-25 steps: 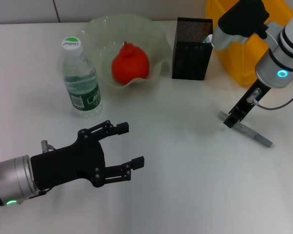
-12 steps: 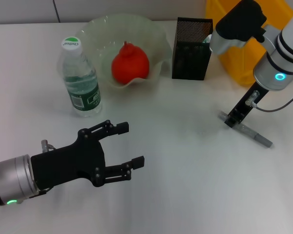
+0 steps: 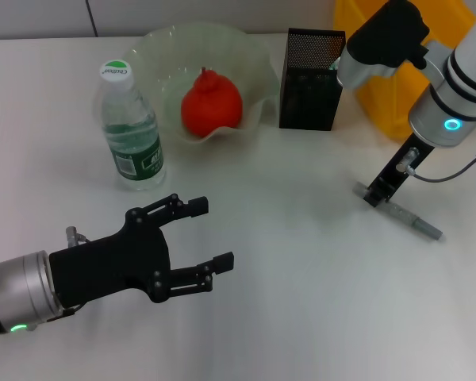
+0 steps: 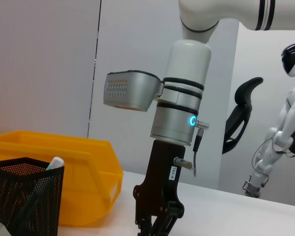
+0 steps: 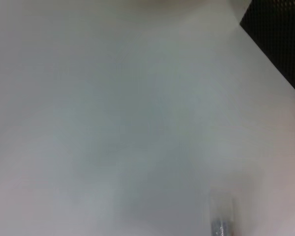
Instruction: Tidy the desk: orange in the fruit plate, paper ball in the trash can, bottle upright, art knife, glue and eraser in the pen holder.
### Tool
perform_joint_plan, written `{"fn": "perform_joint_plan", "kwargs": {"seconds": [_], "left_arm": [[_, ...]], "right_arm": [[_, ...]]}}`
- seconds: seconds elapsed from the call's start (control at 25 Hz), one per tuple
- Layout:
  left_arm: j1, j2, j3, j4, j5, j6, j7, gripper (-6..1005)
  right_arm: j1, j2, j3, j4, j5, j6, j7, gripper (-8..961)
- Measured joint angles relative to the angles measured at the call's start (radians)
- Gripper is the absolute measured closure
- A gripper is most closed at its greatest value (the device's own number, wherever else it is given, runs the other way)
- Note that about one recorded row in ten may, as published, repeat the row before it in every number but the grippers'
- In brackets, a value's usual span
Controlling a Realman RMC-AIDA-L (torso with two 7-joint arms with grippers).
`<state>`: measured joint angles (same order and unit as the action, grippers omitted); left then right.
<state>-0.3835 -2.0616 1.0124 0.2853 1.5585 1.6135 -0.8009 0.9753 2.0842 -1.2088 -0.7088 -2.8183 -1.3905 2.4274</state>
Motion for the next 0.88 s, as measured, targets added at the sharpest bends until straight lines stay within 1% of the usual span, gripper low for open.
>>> {"fn": "perform_joint_plan", "kwargs": {"seconds": [0.12, 0.16, 0.2, 0.24, 0.28, 0.32, 0.36, 0.44, 0.48, 0.52, 0.6, 0.68, 0.8, 0.84, 0.88], "left_arm": [[0.0, 0.0, -0.001, 0.0, 0.0, 0.0, 0.0, 139], [0.0, 0.0, -0.001, 0.0, 0.0, 0.0, 0.0, 139], [0.0, 0.0, -0.001, 0.0, 0.0, 0.0, 0.0, 139], [0.0, 0.0, -0.001, 0.0, 0.0, 0.0, 0.0, 139], [0.0, 0.0, -0.003, 0.0, 0.0, 0.0, 0.001, 139], [0.0, 0.0, -0.004, 0.0, 0.0, 0.003, 0.004, 139], [0.0, 0.0, -0.004, 0.0, 0.0, 0.003, 0.004, 139], [0.0, 0.001, -0.005, 0.0, 0.0, 0.003, 0.007, 139], [0.0, 0.001, -0.005, 0.003, 0.0, 0.003, 0.007, 139], [0.0, 0.001, -0.004, 0.006, 0.0, 0.002, 0.007, 139], [0.0, 0.001, -0.004, 0.006, 0.0, 0.002, 0.007, 139], [-0.002, 0.0, -0.002, 0.012, 0.0, -0.001, 0.003, 139], [-0.003, 0.0, -0.002, 0.012, 0.0, 0.0, 0.002, 139], [-0.003, 0.0, -0.003, 0.012, 0.0, 0.002, 0.001, 139], [-0.003, 0.0, -0.002, 0.012, 0.0, -0.002, 0.004, 138]], "right_arm": [[0.0, -0.001, 0.004, -0.023, 0.023, -0.02, 0.0, 802], [-0.002, -0.002, 0.006, -0.039, 0.041, -0.034, 0.0, 809], [-0.013, -0.005, 0.011, -0.081, 0.082, -0.064, -0.004, 809], [-0.013, -0.005, 0.011, -0.081, 0.082, -0.064, -0.004, 809], [-0.04, -0.006, 0.011, -0.161, 0.133, -0.104, -0.011, 809], [-0.04, -0.006, 0.011, -0.161, 0.133, -0.104, -0.011, 809], [-0.054, -0.006, 0.013, -0.196, 0.152, -0.114, -0.019, 808], [-0.092, -0.006, 0.027, -0.268, 0.217, -0.13, -0.059, 808], [-0.134, -0.007, 0.055, -0.324, 0.297, -0.129, -0.12, 808], [-0.134, -0.007, 0.055, -0.324, 0.297, -0.129, -0.12, 810], [-0.177, -0.007, 0.094, -0.361, 0.397, -0.121, -0.206, 813], [-0.219, -0.007, 0.138, -0.374, 0.5, -0.096, -0.308, 817], [-0.272, -0.007, 0.205, -0.353, 0.646, -0.035, -0.448, 817], [-0.288, -0.007, 0.234, -0.328, 0.712, -0.006, -0.515, 817], [-0.307, -0.007, 0.285, -0.264, 0.837, 0.035, -0.64, 817]]}}
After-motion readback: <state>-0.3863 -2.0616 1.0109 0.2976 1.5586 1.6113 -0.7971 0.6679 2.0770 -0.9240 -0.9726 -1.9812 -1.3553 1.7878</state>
